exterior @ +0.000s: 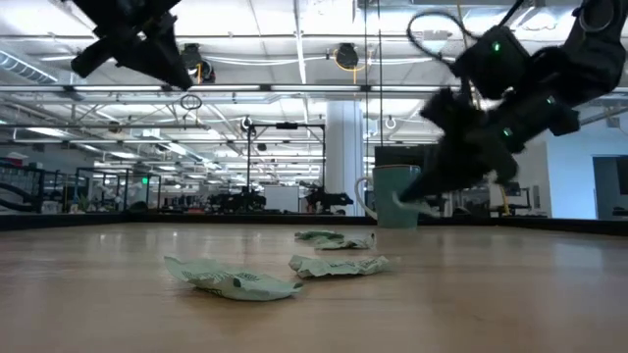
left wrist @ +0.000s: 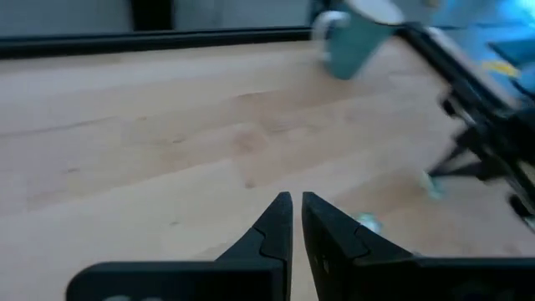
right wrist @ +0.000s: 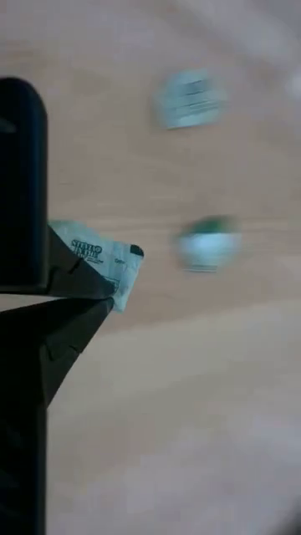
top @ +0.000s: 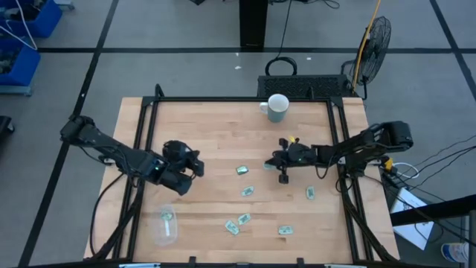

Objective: Pick and place Stevia / Truvia into bins
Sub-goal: Put the stevia packet into the transparent container

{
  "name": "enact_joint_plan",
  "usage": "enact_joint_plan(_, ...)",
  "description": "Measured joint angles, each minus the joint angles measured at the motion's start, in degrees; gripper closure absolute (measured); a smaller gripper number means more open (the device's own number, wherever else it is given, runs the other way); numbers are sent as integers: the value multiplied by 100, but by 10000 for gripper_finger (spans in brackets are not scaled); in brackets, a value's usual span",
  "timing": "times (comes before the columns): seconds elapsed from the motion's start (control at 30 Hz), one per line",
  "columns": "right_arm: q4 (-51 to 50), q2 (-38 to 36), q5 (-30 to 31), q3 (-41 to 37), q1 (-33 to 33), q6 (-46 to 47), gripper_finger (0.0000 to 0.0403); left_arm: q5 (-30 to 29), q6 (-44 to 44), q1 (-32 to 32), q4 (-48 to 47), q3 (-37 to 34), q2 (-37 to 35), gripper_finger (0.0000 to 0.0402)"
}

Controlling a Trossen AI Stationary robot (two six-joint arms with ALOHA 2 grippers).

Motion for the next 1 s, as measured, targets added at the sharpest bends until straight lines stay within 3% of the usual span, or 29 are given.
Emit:
enact_joint_plan(0.2,1831,-47,627,97,17,-494,402,154,2405,24,1947,7,342,369)
enact_joint_plan(0.4,2891,-46,1370,98,13,-839,401,206,3502,268,2981,0,814,369)
enact_joint_plan(0.57,2930,-46,1384,98,13,-1151,402,322,4001,638,3886,-4,1321,354)
enact_joint_plan(0.83,2900,-46,1546,98,0,-1896,401,833,5488,1223,6425,-3,2367,265)
enact_joint_plan(1.0,2893,-46,1833,98,-11,-1982,402,808,5907,1539,7645,-2,2723,234)
